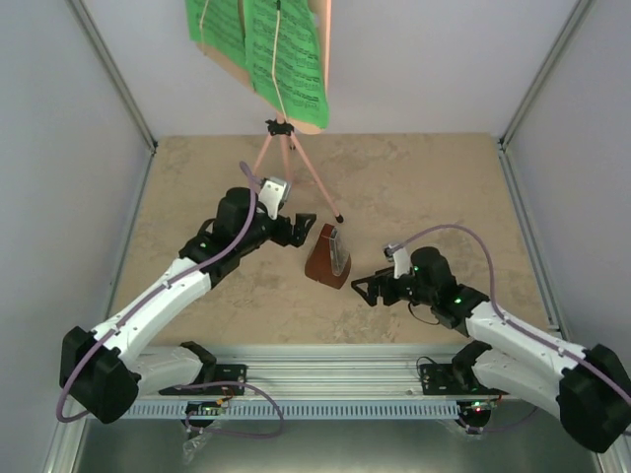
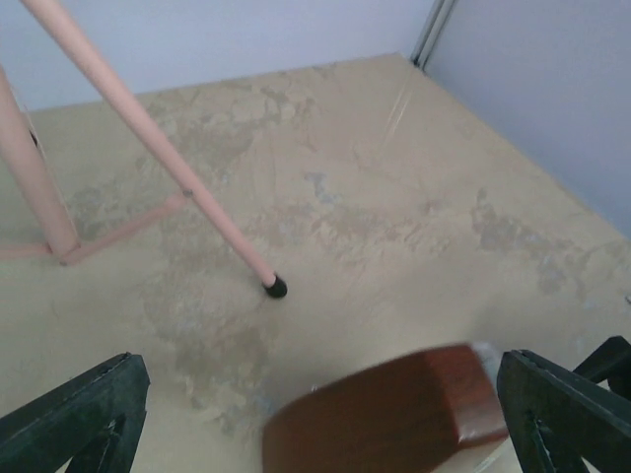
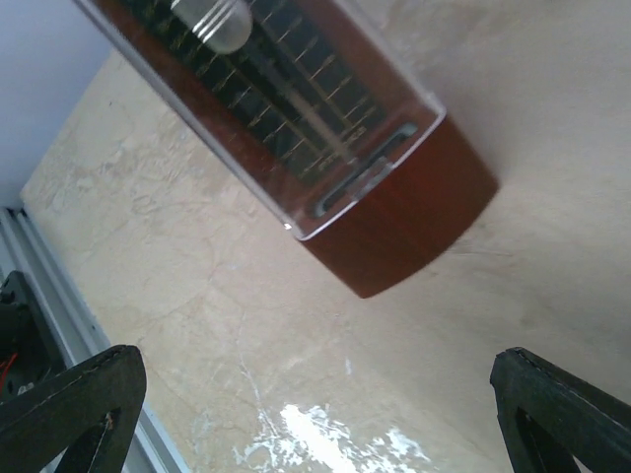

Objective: Pack up the instrument practice props

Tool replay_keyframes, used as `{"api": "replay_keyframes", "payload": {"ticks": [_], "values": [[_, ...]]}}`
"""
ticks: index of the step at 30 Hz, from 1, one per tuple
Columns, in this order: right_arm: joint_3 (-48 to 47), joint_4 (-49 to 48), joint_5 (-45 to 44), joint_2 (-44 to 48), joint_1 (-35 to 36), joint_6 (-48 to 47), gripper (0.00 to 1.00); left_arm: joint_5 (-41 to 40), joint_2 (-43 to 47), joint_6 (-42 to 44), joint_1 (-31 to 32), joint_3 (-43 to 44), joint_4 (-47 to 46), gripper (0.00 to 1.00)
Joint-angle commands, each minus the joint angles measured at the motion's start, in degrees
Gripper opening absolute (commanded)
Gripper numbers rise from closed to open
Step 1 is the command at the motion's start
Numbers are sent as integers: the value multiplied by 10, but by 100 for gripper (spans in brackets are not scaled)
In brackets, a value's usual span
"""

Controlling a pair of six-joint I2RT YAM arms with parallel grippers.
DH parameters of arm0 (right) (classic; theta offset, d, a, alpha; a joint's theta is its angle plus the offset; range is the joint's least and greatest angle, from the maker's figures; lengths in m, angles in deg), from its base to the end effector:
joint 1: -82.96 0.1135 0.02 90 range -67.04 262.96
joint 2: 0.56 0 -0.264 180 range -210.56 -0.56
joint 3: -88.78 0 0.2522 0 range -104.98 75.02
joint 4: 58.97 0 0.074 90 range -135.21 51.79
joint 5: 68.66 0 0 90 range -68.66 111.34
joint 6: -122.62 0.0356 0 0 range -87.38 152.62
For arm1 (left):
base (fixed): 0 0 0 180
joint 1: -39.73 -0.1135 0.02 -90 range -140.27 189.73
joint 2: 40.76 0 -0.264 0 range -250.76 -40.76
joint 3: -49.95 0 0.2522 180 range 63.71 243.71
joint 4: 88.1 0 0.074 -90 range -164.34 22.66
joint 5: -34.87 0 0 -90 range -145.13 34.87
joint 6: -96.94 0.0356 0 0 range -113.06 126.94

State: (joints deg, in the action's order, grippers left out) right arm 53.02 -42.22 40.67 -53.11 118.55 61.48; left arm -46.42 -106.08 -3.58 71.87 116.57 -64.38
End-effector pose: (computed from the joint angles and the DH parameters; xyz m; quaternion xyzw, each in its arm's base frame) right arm 0.1481 0.1205 0.1908 -0.1303 0.8624 0.3738 0.3156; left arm 0.2197 -0.1444 0.3175 0.1969 0.8061 -0.2605 0.4936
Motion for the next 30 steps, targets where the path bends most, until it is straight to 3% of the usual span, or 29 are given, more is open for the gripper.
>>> {"api": "replay_keyframes", "payload": {"ticks": [1, 5, 9, 18, 30], "values": [[2, -110, -31, -57, 41, 37, 98, -9, 19, 37, 0, -22, -26, 99], [-2, -158, -59, -120, 62, 46, 97, -56, 41, 40, -1, -35, -31, 99], [-14, -191, -110, -172, 75, 45, 97, -44, 46, 35, 0, -46, -35, 99], [-52, -239, -105, -300, 99, 37, 97, -50, 35, 33, 0, -43, -30, 99], [-43, -226, -206, -327, 69, 40, 98, -55, 37, 36, -1, -45, -29, 99]]}}
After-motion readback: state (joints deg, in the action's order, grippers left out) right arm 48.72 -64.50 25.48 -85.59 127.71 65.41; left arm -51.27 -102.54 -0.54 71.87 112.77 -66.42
